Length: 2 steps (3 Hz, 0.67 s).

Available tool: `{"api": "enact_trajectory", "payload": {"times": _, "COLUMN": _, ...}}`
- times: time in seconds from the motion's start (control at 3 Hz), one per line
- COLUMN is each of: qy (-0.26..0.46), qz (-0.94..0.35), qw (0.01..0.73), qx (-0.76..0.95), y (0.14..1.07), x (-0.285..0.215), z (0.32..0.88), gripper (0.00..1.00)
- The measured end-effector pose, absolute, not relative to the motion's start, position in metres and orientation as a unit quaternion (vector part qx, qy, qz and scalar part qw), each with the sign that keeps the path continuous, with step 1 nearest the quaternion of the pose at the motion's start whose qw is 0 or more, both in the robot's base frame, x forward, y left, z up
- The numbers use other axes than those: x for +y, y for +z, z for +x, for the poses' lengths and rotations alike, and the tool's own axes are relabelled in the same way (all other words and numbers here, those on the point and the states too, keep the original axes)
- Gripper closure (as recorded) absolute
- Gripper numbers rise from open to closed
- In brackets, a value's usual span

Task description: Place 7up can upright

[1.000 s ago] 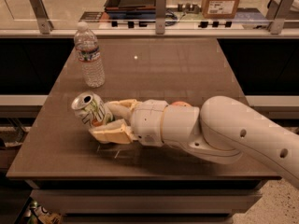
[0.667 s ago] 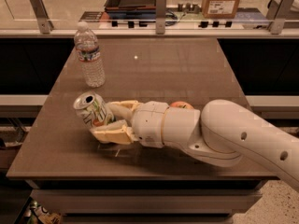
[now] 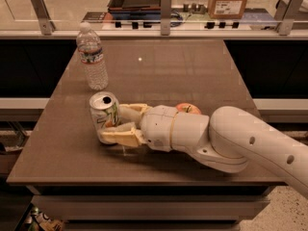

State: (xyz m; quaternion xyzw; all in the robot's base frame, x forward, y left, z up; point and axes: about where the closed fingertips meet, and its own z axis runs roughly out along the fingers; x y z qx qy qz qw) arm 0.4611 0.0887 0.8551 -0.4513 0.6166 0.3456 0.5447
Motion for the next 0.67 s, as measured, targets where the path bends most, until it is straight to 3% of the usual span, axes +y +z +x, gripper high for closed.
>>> {"api": "enact_trajectory", "payload": {"times": 0.33, "qy": 0.347, "qz": -0.436, "qw": 0.551, "qx": 0.621, "y": 0.8474, "x": 0.0811, "z": 0.4619, "gripper": 1.00}}
{"api": "enact_trajectory", "payload": {"times": 0.67, "qy": 0.347, "qz": -0.436, "qw": 0.551, "qx": 0.621, "y": 0.8481, "x": 0.0812, "z": 0.4619, "gripper": 0.82}}
